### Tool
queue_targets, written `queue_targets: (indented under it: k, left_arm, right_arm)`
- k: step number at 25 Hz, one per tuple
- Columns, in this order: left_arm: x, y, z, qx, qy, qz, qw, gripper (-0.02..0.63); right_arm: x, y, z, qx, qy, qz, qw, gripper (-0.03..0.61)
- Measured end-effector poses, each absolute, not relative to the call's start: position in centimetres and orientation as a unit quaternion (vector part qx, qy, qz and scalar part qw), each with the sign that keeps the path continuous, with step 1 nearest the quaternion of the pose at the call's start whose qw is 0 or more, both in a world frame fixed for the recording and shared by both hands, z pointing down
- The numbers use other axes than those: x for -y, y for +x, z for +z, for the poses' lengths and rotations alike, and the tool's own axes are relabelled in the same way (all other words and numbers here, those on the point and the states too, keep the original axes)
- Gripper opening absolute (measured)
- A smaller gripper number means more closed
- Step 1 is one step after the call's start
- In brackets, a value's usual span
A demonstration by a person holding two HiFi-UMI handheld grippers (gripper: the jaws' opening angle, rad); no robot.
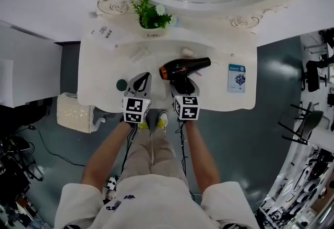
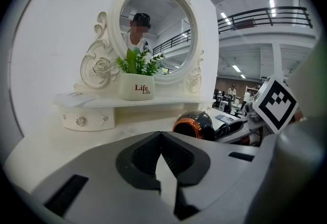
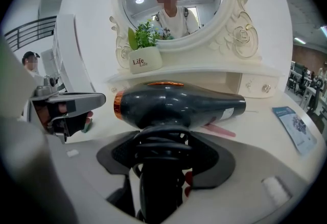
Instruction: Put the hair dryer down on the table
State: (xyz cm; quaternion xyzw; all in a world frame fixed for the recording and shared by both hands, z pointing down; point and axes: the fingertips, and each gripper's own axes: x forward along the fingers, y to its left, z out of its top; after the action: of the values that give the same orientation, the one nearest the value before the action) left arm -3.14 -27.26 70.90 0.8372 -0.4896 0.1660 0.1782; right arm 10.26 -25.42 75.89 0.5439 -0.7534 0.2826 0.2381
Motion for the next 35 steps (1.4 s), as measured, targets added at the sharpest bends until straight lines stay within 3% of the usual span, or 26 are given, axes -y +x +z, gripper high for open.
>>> queue_targets:
  k: [17,35]
  left_arm:
    - [26.6,-2.1,67.8,0.492,0.841,0.15,0.169,0.008]
    - [23.3,-2.1,64.4,0.465,0.855,0.163,0.162,0.008]
  right_arm:
    - [26.0,9.4,78.0,0.763,0.474,0.354,0.26,0.31]
    - [25.9,9.3,78.4,0.757,0.48,0.337,0.287,0.314]
